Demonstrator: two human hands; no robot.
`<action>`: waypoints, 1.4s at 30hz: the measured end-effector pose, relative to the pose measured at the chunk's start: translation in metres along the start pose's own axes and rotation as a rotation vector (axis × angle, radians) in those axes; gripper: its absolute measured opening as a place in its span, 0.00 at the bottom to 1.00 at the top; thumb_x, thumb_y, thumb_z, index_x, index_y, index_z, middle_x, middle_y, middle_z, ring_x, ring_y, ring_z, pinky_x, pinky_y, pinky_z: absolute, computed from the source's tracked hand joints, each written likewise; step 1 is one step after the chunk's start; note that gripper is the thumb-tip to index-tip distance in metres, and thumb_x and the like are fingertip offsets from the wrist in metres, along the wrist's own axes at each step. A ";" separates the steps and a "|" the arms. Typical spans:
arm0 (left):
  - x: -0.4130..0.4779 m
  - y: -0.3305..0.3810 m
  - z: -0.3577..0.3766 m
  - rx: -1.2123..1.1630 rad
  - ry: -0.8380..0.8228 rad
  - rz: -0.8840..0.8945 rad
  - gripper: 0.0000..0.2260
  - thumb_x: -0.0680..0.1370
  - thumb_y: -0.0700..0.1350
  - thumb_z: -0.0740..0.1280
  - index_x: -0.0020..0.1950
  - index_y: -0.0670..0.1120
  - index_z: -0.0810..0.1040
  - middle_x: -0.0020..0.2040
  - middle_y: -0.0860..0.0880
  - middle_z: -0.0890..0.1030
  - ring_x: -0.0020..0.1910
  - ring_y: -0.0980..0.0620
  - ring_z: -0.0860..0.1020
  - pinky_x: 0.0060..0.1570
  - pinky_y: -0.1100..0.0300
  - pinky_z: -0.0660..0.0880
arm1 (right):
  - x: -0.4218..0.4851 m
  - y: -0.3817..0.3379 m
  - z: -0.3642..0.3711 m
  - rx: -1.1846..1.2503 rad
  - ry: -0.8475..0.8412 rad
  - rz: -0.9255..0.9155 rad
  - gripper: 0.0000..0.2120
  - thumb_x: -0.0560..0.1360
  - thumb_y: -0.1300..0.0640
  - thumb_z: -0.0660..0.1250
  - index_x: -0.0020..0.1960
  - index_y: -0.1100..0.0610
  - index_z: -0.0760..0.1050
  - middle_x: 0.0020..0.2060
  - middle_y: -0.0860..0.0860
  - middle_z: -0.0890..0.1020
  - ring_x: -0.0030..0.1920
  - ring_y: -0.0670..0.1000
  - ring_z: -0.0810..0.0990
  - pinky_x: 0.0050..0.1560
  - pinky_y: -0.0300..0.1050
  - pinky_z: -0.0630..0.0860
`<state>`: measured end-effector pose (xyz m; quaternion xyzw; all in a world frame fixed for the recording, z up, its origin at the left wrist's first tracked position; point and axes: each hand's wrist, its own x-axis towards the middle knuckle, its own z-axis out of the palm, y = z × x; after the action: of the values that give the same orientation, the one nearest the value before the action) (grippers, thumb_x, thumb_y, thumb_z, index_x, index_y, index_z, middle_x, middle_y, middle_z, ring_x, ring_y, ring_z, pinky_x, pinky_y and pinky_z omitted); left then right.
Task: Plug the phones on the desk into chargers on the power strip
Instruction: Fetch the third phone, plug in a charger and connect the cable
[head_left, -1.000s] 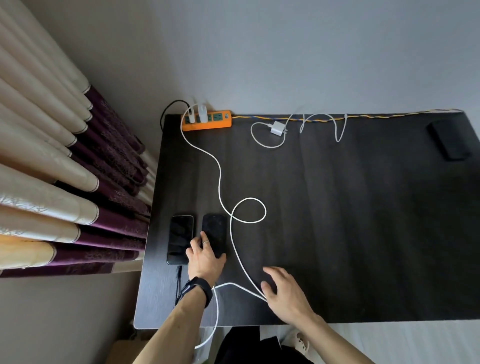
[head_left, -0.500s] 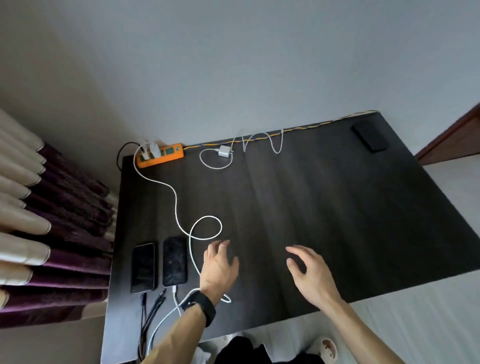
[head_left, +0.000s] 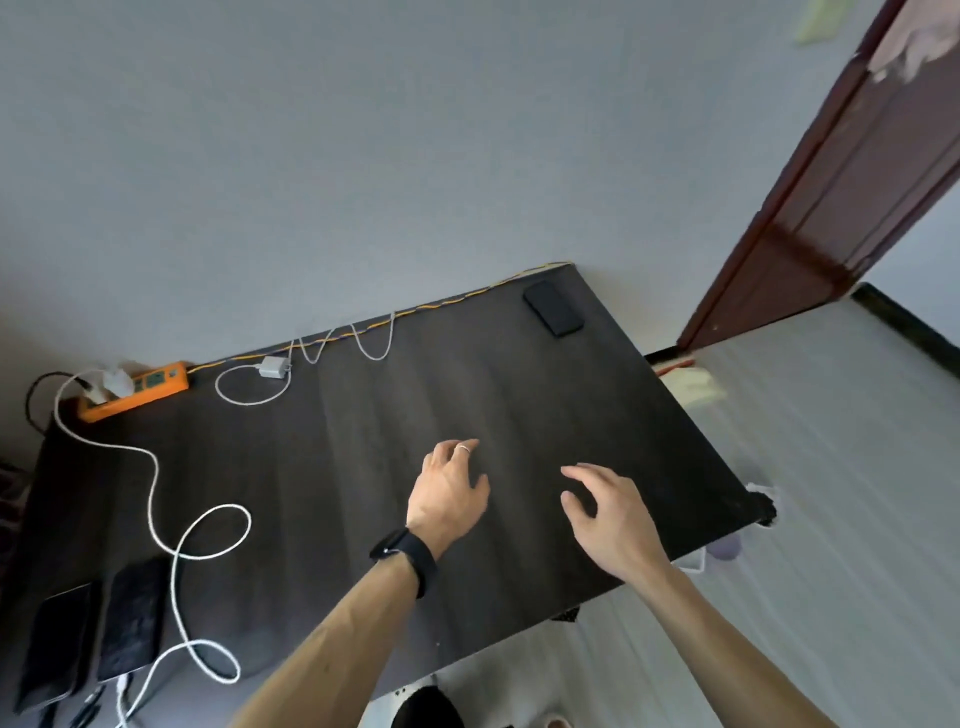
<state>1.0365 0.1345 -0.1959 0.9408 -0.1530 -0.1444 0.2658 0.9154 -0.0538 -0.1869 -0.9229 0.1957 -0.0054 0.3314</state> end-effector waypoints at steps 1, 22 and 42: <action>0.008 0.012 0.005 0.010 -0.006 0.006 0.24 0.78 0.48 0.63 0.74 0.49 0.67 0.71 0.51 0.67 0.69 0.49 0.66 0.64 0.54 0.72 | 0.007 0.011 -0.010 -0.022 0.003 0.007 0.17 0.79 0.50 0.67 0.67 0.50 0.77 0.65 0.46 0.78 0.66 0.51 0.74 0.64 0.42 0.71; 0.263 0.144 0.081 0.109 -0.282 -0.034 0.29 0.76 0.54 0.65 0.76 0.49 0.64 0.73 0.46 0.64 0.71 0.43 0.66 0.67 0.51 0.69 | 0.219 0.161 -0.093 -0.326 -0.260 0.265 0.27 0.81 0.43 0.59 0.78 0.48 0.60 0.77 0.49 0.66 0.76 0.54 0.64 0.75 0.52 0.64; 0.452 0.197 0.209 0.135 0.034 -0.509 0.29 0.76 0.62 0.64 0.75 0.56 0.61 0.73 0.38 0.59 0.69 0.36 0.62 0.63 0.40 0.68 | 0.283 0.278 -0.043 -0.433 -0.591 -0.049 0.44 0.80 0.41 0.61 0.80 0.48 0.33 0.78 0.50 0.29 0.79 0.55 0.32 0.78 0.58 0.58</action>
<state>1.3326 -0.2854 -0.3459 0.9669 0.0841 -0.1801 0.1601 1.0716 -0.3783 -0.3580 -0.9379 0.0661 0.2949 0.1704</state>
